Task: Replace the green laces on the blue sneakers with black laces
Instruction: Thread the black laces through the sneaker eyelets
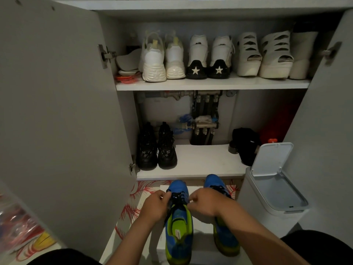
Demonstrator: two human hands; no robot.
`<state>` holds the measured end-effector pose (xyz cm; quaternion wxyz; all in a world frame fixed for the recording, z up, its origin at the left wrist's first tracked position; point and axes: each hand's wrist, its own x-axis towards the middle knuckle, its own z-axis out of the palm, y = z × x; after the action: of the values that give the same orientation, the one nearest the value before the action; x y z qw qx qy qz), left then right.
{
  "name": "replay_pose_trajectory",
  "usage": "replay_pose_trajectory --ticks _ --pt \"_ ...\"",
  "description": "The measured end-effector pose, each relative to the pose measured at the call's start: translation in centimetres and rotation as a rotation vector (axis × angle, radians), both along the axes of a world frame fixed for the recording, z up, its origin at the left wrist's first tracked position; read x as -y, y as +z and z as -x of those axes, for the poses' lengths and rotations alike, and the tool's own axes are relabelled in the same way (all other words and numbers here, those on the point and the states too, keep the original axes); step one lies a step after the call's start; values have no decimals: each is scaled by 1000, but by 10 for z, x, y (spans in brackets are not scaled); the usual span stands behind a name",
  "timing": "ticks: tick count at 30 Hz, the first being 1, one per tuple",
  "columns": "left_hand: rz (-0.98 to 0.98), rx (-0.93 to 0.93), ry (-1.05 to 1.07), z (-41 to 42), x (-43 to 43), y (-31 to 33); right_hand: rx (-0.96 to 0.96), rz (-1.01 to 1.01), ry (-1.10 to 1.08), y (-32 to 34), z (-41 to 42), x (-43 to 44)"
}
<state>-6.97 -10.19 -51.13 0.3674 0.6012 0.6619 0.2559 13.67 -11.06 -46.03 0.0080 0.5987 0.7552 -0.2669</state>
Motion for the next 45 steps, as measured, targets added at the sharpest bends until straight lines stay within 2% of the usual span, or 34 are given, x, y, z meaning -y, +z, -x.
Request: replay_pose_trajectory --ticks 4,7,10,14,19,24,27,30,32,37,45 --pt "233 50 -143 0 -1 4 -23 -252 -44 8 -24 -2" --pt "307 50 -238 -4 6 4 65 -215 -102 6 -46 5" --pt "254 7 -285 -11 13 1 111 -95 -203 -4 -58 15" --pt "88 -100 -190 -21 16 -2 78 44 -266 -20 -61 28" --pt "78 -17 -137 -36 15 -2 24 -37 -227 -24 -58 36" --pt "61 151 -71 -49 16 -2 -112 -54 -218 -23 -52 43" --pt "54 200 -86 -51 16 -4 -246 -48 -282 -31 -57 50" --pt "78 198 -134 -52 17 -5 -446 -49 -396 -37 -65 54" --pt "85 133 -183 -54 20 -5 -509 -36 -441 -42 -67 56" --pt "6 -10 -170 -60 17 -4 -417 -24 -442 -49 -58 54" --pt "-76 -25 -143 -66 -11 1 -445 -44 -506 -51 -64 25"
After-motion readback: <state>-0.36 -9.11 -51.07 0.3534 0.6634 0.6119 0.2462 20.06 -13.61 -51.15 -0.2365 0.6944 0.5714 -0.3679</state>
